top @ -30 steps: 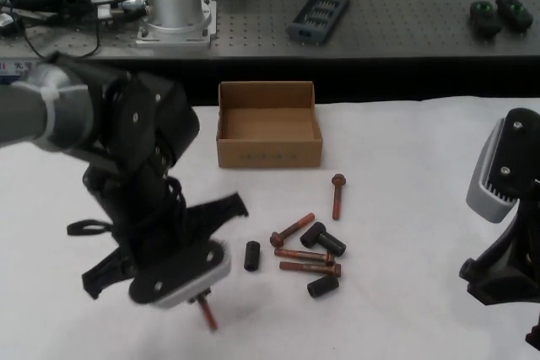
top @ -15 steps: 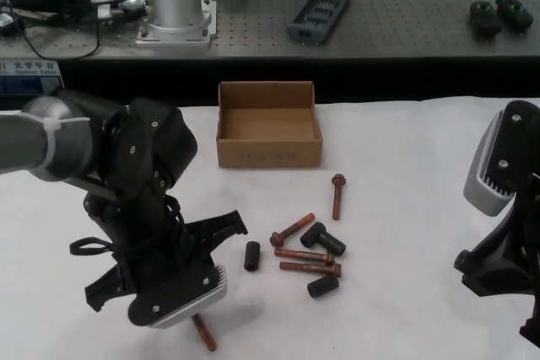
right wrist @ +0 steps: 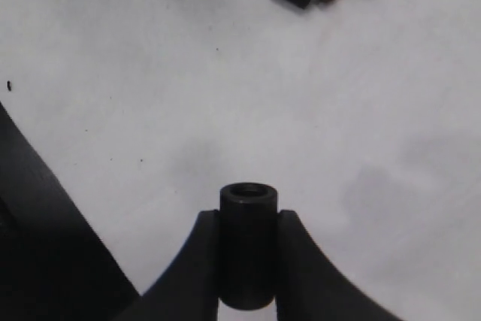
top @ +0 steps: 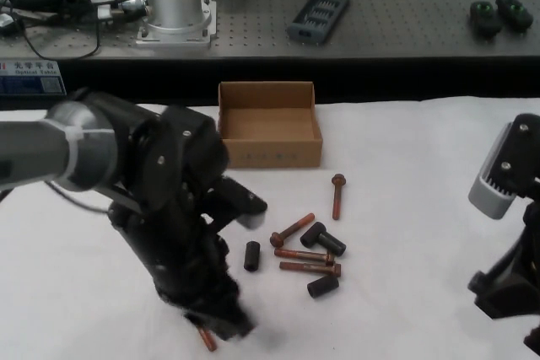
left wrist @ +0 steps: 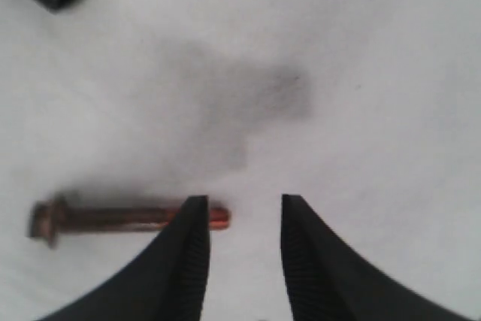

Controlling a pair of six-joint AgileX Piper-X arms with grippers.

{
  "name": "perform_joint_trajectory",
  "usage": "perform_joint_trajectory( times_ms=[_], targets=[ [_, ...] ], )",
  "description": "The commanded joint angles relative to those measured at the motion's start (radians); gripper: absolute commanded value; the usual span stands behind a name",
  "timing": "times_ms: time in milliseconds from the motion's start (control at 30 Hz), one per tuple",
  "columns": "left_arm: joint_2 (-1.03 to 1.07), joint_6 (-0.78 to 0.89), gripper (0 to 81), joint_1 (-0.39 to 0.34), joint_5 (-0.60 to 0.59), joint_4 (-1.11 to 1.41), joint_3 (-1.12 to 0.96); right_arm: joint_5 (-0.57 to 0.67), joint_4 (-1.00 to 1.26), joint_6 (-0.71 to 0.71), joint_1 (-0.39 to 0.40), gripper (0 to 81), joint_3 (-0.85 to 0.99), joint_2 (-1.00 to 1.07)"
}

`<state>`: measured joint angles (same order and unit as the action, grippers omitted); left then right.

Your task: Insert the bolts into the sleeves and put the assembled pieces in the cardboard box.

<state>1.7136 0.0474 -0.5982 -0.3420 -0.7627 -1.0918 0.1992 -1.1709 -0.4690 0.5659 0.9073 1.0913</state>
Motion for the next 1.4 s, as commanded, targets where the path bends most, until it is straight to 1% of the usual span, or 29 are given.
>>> perform_joint_trajectory(
  times_ms=[0, 33, 67, 133, 267, 333, 500, 767, 833, 1000, 1167, 1367],
  targets=[
    [-0.009, 0.294, 23.9, -0.019, -0.015, -0.024, -0.001, 0.012, -0.048, 0.006, -0.007, 2.8, 0.003, -0.009],
    [-0.007, 0.372, 23.5, -0.029, 0.006, -0.024, -0.001, 0.012, -0.062, 0.006, -0.007, 2.8, 0.003, -0.009],
    [-0.007, 0.463, 22.1, -0.039, 0.052, -0.024, -0.001, 0.012, -0.072, 0.006, -0.007, 2.8, 0.003, -0.009],
    [-0.007, 0.587, 19.7, -0.055, 0.16, -0.024, -0.001, 0.012, -0.087, 0.006, -0.007, 2.8, 0.003, -0.009],
    [-0.007, 0.719, 19.3, -0.06, 0.356, -0.015, -0.001, 0.012, -0.101, 0.006, -0.007, 2.8, 0.003, -0.009],
    [-0.007, 0.791, 20.8, -0.057, 0.397, -0.012, -0.001, 0.012, -0.108, 0.006, -0.007, 2.8, 0.003, -0.009],
    [-0.007, 0.853, 25.6, -0.054, 0.439, 0.046, -0.001, 0.012, -0.124, 0.006, -0.007, 2.8, 0.003, -0.009],
    [-0.001, 0.887, 25.8, -0.054, 0.512, 0.074, -0.001, 0.012, -0.137, 0.006, -0.007, 2.8, 0.003, -0.009],
    [-0.001, 0.953, 25.8, -0.054, 0.525, 0.051, -0.001, 0.012, -0.137, 0.006, -0.007, 2.8, 0.003, -0.009],
    [-0.001, 1.182, 25.8, -0.054, 0.524, -0.027, 0.001, 0.012, -0.139, 0.006, -0.007, 2.8, 0.003, -0.009],
    [-0.001, 1.189, 25.8, -0.054, 0.557, -0.022, 0.001, 0.012, -0.139, 0.006, -0.007, 2.8, 0.003, -0.009],
    [0.027, 1.189, 25.8, -0.054, 0.543, -0.005, 0.001, 0.012, -0.139, 0.006, -0.007, 2.8, 0.003, -0.009]
  ],
)
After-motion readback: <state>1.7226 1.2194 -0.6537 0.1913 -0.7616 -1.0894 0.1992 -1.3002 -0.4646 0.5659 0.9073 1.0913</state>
